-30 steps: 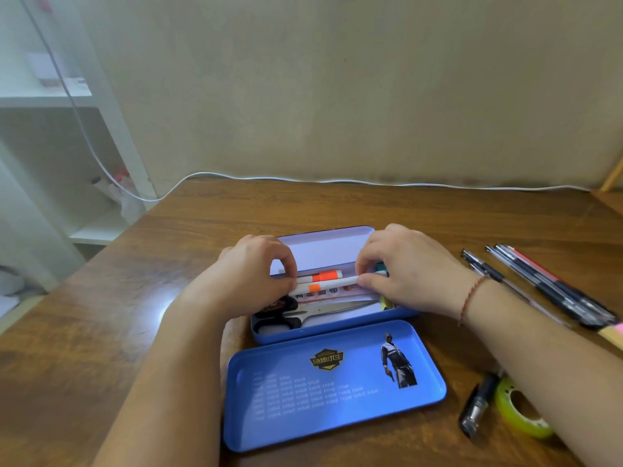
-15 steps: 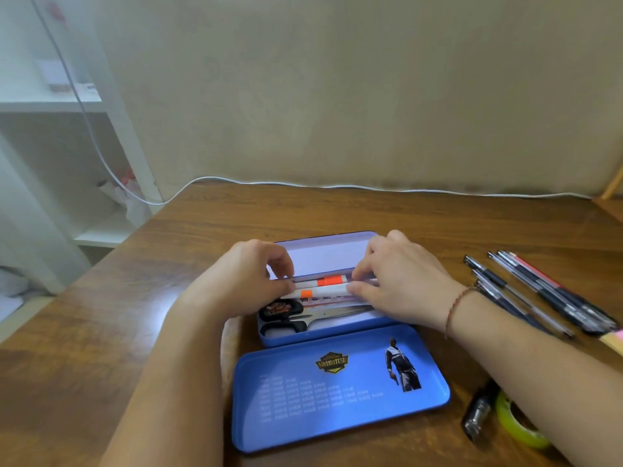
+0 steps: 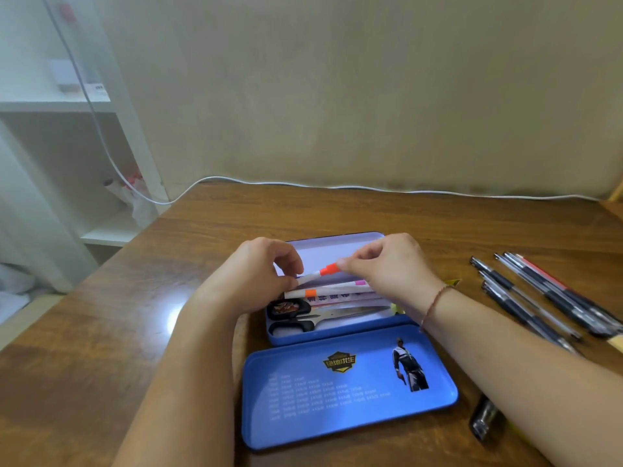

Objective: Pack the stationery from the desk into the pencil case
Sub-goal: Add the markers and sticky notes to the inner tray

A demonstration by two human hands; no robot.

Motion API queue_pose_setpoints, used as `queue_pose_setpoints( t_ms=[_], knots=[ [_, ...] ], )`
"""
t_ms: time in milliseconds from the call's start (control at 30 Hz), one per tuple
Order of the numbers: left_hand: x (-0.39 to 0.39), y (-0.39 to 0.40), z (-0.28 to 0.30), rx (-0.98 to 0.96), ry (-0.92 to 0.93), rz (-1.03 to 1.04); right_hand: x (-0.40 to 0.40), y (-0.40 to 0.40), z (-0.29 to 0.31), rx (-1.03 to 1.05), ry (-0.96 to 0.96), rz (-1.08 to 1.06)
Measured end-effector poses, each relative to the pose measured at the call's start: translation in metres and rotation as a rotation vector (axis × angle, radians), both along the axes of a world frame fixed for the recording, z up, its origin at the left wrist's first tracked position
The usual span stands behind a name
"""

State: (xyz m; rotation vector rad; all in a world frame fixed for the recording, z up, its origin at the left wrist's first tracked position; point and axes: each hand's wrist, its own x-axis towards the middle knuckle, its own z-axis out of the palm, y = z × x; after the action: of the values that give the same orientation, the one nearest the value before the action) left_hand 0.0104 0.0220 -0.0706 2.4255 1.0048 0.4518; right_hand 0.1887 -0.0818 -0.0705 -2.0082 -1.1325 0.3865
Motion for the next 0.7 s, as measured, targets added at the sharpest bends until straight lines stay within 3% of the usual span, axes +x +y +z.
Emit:
queue_pose_setpoints(
  t_ms=[167, 333, 433, 700],
  knots=[
    [-0.002, -0.002, 0.000, 0.000, -0.023, -0.007, 0.018, -0.010, 0.035, 0.225, 0.250, 0.105],
    [0.007, -0.008, -0.002, 0.042, 0.012, -0.093, 0.067, -0.032, 0.061, 0.510, 0.333, -0.027],
    [0.015, -0.012, -0.004, 0.112, 0.066, -0.077, 0.080, -0.037, 0.064, 0.531, 0.461, -0.042],
    [0.022, -0.013, -0.009, 0.231, 0.145, 0.030, 0.084, -0.036, 0.068, 0.553, 0.389, 0.040]
  ],
)
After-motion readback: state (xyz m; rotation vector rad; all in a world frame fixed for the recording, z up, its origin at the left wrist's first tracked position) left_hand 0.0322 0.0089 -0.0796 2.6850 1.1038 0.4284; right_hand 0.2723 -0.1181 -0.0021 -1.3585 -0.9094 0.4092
